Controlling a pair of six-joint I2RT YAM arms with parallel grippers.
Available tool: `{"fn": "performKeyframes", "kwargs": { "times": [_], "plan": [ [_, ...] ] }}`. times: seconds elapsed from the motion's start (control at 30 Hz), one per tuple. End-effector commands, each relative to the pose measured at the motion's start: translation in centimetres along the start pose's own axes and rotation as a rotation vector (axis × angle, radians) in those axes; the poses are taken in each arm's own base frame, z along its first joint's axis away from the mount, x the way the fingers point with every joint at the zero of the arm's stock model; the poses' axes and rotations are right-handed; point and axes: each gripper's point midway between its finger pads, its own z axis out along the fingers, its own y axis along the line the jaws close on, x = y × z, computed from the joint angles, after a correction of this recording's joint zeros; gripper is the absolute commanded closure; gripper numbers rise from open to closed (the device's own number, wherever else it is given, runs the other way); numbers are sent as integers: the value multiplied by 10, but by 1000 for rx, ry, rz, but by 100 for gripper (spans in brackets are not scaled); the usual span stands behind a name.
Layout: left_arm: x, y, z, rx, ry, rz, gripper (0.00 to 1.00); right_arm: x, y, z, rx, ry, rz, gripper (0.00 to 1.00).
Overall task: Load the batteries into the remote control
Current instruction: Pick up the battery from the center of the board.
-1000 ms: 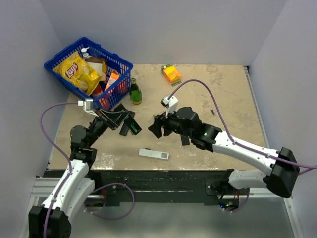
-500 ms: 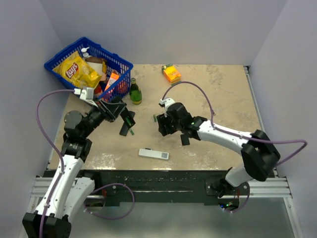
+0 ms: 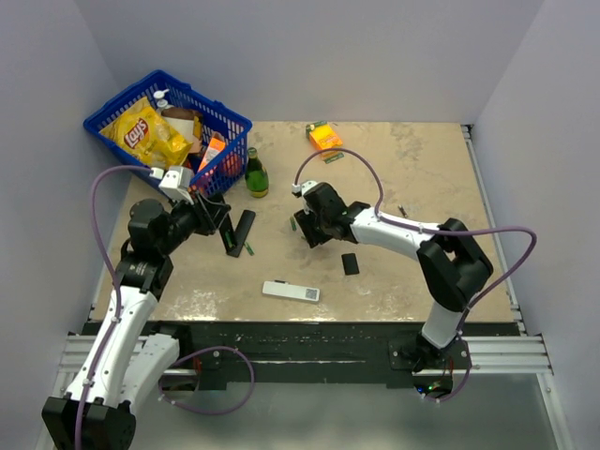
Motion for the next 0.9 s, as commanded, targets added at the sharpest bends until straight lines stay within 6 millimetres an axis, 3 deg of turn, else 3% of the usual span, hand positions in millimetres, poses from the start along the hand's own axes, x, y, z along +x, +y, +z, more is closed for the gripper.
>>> {"fn": "performKeyframes", "kwargs": {
  "times": [0.0,0.2,0.33,0.57,0.87],
  "plan": [
    [-8,15,-7,-80,-31,76,100,-20,2,1,-5,-17,-30,53],
    [-10,19,-10,-108,-37,84,100,-39,30,13,-90,-33,-33,58],
    [-10,23,-11,-135,-38,80,100,-56,66,19,-143,-70,-69,57],
    [-10,31,-12,-182,-43,67,100,-58,133,34,-208,-78,-115,56],
    [-11,35,-14,-204,-46,62,100,-61,163,45,-233,-95,-118,57]
  ]
}}
